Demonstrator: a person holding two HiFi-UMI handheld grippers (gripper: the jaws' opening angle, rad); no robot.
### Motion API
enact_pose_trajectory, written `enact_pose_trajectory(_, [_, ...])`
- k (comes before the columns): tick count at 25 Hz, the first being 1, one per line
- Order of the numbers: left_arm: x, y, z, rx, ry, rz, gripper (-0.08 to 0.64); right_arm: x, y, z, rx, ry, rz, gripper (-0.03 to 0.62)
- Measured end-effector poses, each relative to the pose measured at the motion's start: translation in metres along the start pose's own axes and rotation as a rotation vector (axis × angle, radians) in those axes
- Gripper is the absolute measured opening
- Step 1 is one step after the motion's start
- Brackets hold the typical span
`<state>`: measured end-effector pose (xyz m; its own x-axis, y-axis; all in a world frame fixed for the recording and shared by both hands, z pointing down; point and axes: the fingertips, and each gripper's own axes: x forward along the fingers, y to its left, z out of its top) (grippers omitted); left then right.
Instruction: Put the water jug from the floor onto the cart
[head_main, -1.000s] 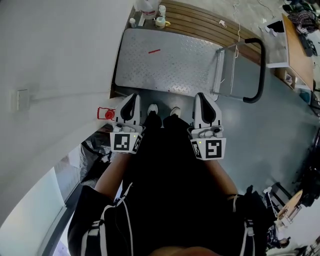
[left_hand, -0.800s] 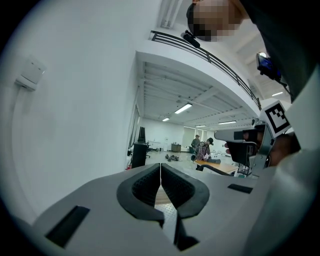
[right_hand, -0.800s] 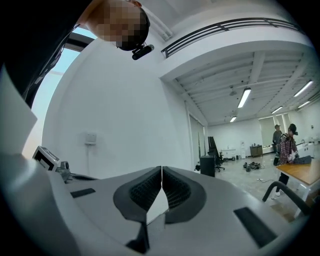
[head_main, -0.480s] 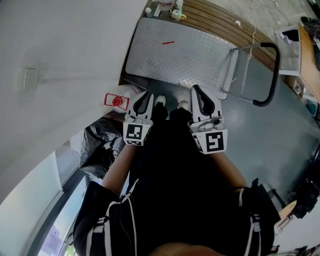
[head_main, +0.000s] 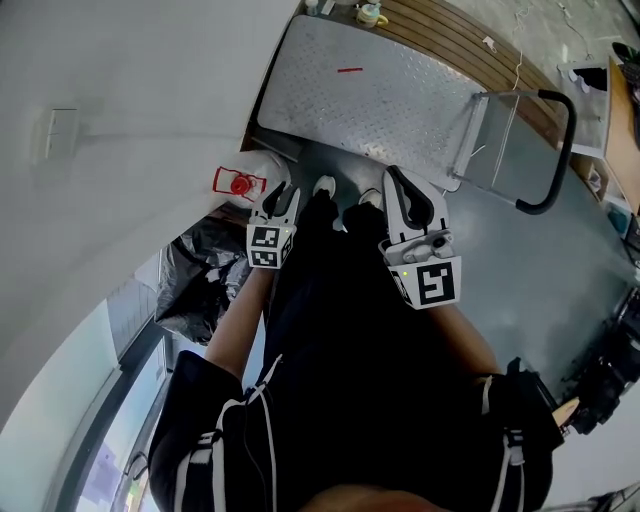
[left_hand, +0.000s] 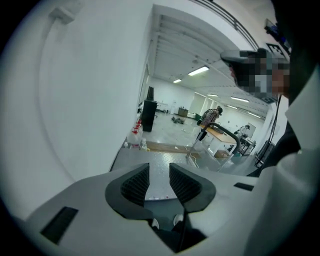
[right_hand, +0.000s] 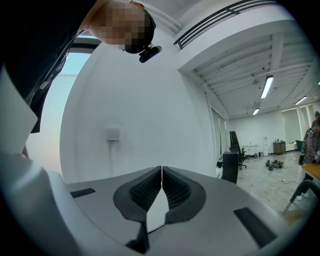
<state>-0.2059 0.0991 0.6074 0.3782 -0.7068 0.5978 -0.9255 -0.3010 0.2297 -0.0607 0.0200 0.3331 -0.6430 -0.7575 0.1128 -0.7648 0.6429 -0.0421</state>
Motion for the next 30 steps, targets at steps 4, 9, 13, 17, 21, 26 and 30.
enact_pose_trajectory(4, [0.003, 0.033, -0.046, -0.046, 0.102, 0.028, 0.126, 0.013, 0.015, -0.009, -0.025, 0.04, 0.005, 0.019])
enact_pose_trajectory(9, [0.016, 0.064, -0.097, -0.056, 0.215, 0.032, 0.132, 0.024, 0.029, -0.016, -0.046, 0.063, 0.015, 0.019])
enact_pose_trajectory(13, [0.024, 0.086, -0.142, -0.134, 0.297, 0.047, 0.138, 0.03, 0.04, -0.023, -0.061, 0.076, 0.023, 0.02])
enact_pose_trajectory(17, [0.03, 0.113, -0.186, -0.202, 0.361, 0.083, 0.138, 0.031, 0.045, -0.034, -0.071, 0.096, 0.01, 0.019])
enact_pose_trajectory(21, [0.045, 0.13, -0.22, -0.183, 0.435, 0.074, 0.138, 0.035, 0.042, -0.041, -0.1, 0.111, -0.006, 0.019])
enact_pose_trajectory(26, [0.063, 0.15, -0.251, -0.182, 0.512, 0.078, 0.141, 0.039, 0.036, -0.046, -0.167, 0.114, -0.032, 0.02])
enact_pose_trajectory(30, [0.074, 0.157, -0.276, -0.205, 0.576, 0.059, 0.146, 0.046, 0.039, -0.054, -0.187, 0.118, -0.018, 0.019])
